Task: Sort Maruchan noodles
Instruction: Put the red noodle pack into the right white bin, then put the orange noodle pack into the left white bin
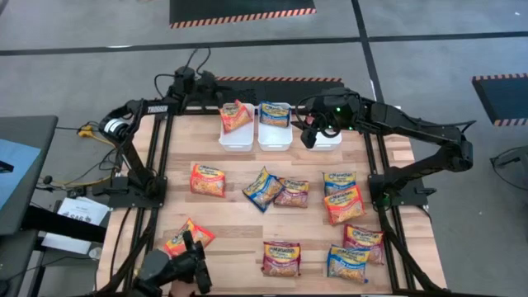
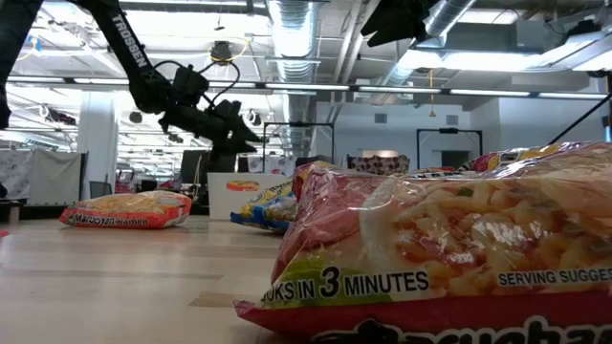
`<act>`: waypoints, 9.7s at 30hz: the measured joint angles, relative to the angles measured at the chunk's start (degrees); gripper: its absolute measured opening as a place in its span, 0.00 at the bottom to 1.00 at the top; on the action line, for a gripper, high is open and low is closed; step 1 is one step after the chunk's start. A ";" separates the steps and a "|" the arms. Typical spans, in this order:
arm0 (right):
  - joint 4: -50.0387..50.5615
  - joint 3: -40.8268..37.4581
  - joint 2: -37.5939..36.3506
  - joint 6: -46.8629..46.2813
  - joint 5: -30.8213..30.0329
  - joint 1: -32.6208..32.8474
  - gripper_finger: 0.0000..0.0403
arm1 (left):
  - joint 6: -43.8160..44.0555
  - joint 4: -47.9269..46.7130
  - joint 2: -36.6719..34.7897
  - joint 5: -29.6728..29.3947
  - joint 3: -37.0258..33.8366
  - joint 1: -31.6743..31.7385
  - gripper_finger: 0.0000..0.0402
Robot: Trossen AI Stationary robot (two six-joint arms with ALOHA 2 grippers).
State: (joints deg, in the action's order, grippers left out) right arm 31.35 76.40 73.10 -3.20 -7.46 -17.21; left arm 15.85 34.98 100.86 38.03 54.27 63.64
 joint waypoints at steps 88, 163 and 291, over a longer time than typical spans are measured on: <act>-5.93 -2.58 33.82 -34.90 20.75 38.61 0.65 | 23.88 -24.04 -56.52 -20.92 -24.71 -75.66 0.42; 45.01 30.22 42.03 -26.10 -10.22 38.65 0.01 | 19.20 -29.55 -56.52 -22.54 -24.69 -75.65 0.42; 37.71 18.44 34.03 31.46 -30.21 -17.00 0.52 | 2.60 -39.94 -57.24 -26.49 -24.69 -53.32 0.42</act>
State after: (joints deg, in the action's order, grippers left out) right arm 69.07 94.84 107.13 28.26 -37.67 -34.22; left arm 18.45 -4.96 43.62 11.54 29.58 10.31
